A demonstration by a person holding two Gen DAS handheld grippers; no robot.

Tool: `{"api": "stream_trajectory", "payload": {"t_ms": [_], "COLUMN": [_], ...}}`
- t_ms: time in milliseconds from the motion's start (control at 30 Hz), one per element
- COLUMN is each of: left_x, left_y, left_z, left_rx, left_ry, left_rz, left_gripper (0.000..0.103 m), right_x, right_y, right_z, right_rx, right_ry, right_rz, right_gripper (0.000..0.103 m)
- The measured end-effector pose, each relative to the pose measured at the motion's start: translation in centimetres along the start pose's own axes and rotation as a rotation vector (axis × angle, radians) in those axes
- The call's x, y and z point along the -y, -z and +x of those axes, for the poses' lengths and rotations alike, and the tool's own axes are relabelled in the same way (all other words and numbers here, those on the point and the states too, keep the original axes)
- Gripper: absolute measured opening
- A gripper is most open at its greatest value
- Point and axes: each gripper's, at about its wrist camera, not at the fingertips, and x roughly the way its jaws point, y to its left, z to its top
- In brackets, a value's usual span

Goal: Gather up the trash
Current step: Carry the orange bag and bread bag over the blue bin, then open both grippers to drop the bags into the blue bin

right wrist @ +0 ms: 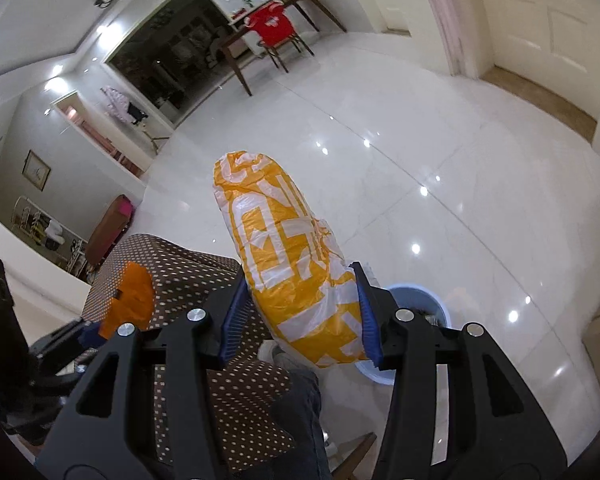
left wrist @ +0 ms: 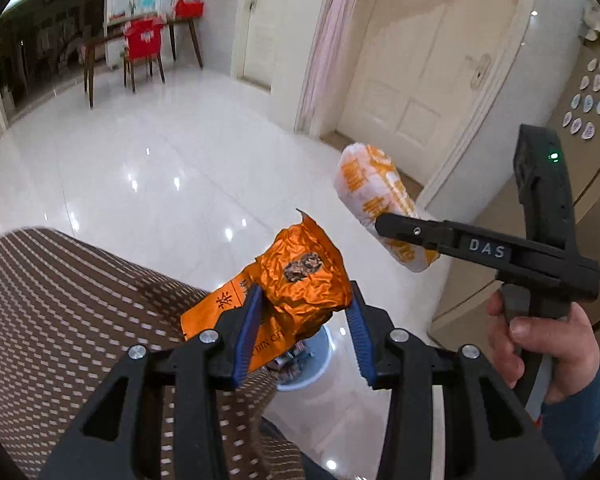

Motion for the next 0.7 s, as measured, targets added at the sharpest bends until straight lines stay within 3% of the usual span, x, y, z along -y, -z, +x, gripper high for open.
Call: {"api": "stream_trajectory", "payload": {"t_ms": [433, 500, 533, 567, 600, 667, 700], "left_x": [-0.6, -0.8, -0.8, -0.9, -0.9, -1.2, -1.3], "left_y": [-1.8, -2.1, -2.2, -2.2, -1.8, -2.3, -2.4], "left_z": [10.3, 11.9, 12.2, 12.3, 12.2, 12.2, 11.8], "left_rx": [-0.239, -0.287, -0.295, -0.296, -0.292, -0.282, -0.268], "left_ry": [0.029, 0.028, 0.018, 0.006, 0.000, -0.020, -0.010], "left_rz": [-0.076, -0.093, -0.100, -0.103, -0.103, -0.099, -0.098], "left_gripper": [0.043, 0.059, 0.076, 0.082, 0.082, 0.085, 0.085], "right_x": [4.2, 4.3, 4.4, 5.1, 5.3, 5.9, 6.2], "right_y": [1.0, 0.5, 0.0, 0.1, 0.2, 0.6, 0.9], "right_z": [3.7, 4.6, 5.4, 6.0, 6.5, 7.7, 8.2], "right_rx": [-0.092, -0.107, -0.117, -0.127, -0.139, -0.161, -0.171], "right_ry": [0.006, 0.013, 0.022, 0.025, 0.029, 0.029, 0.036], "right_rz": [0.111, 0.126, 0.134, 0.142, 0.153, 0.184, 0.198], "right_gripper": [0.051, 0.052, 0.054, 0.057, 0.059, 0.081, 0.086]}}
